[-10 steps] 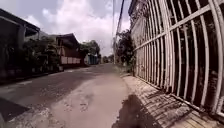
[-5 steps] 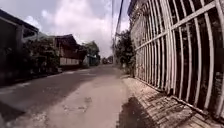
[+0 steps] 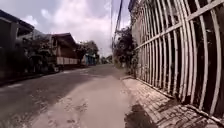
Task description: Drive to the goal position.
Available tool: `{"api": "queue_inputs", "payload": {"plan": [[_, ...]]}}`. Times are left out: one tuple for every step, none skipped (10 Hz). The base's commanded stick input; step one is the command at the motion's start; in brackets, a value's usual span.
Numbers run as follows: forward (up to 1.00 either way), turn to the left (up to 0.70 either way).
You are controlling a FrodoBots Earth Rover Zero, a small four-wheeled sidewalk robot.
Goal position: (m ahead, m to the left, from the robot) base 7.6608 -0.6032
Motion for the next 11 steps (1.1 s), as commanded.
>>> {"api": "queue_inputs", "payload": {"plan": [[0.70,0.02],[0.70,0.15],[0.70,0.28],[0.70,0.35],[0.70,0.13],[0.70,0.00],[0.70,0.00],[0.70,0.00],[0.70,0.00],[0.70,0.00],[0.70,0.01]]}}
